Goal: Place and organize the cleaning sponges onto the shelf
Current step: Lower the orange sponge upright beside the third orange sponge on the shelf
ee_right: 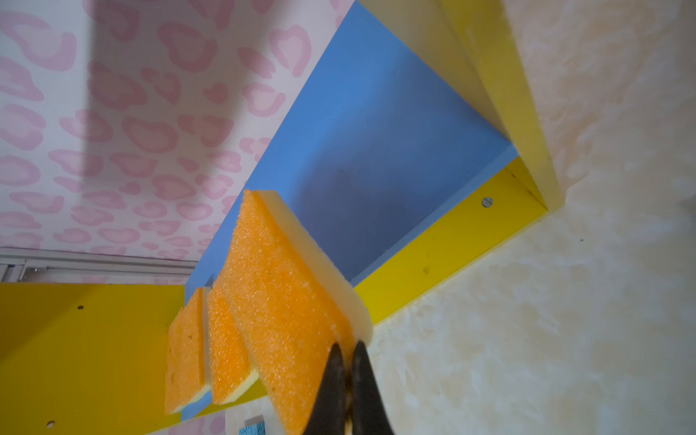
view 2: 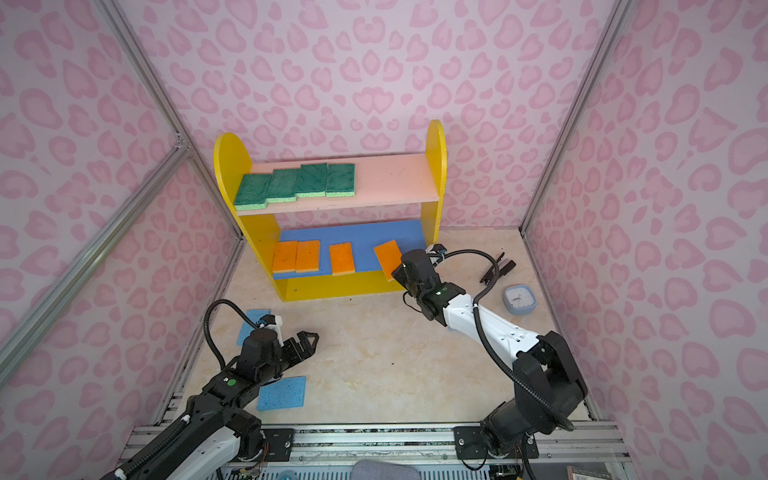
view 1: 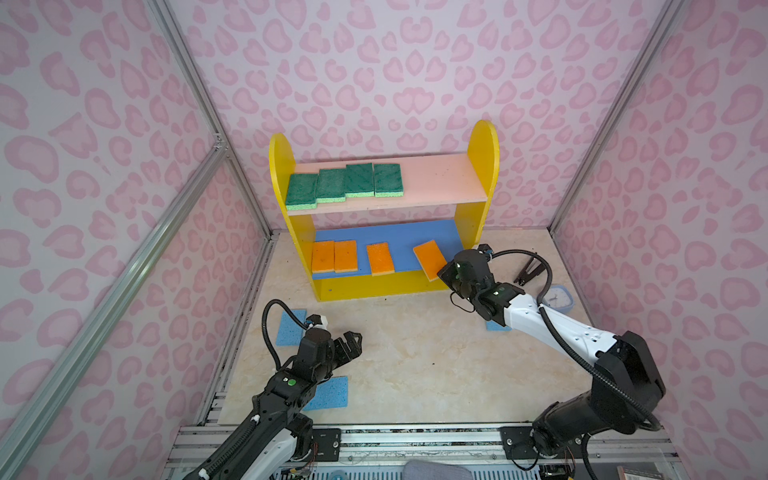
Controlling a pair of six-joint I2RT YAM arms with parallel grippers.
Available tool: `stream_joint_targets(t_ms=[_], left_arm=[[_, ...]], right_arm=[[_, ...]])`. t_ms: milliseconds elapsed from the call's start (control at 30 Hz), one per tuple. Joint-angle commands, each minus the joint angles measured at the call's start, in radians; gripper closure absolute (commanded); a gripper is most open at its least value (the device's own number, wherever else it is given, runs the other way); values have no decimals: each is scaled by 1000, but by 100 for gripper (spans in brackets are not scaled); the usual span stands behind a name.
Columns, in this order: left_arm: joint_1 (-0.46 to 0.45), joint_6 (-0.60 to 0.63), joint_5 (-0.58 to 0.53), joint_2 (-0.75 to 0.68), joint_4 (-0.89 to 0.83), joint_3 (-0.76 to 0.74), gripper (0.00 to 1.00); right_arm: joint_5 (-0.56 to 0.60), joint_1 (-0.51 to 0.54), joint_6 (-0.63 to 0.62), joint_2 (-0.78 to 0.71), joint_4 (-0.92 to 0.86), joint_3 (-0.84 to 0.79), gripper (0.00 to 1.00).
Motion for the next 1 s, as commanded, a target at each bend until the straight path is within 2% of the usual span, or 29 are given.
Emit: stream_joint_targets(t_ms=[0, 300, 533, 967], left_arm=[[2, 7, -4, 6, 29, 0, 1], [2, 5, 11, 12, 58, -14, 1], [2, -7, 28, 11, 84, -38, 1], [2, -2, 33, -42, 67, -54, 1]], right_arm=[[75, 13, 64, 68, -89, 80, 100], [147, 52, 142, 248, -218, 285, 100], [137, 76, 174, 349, -256, 411, 100], [129, 135, 226, 426, -245, 481, 100]])
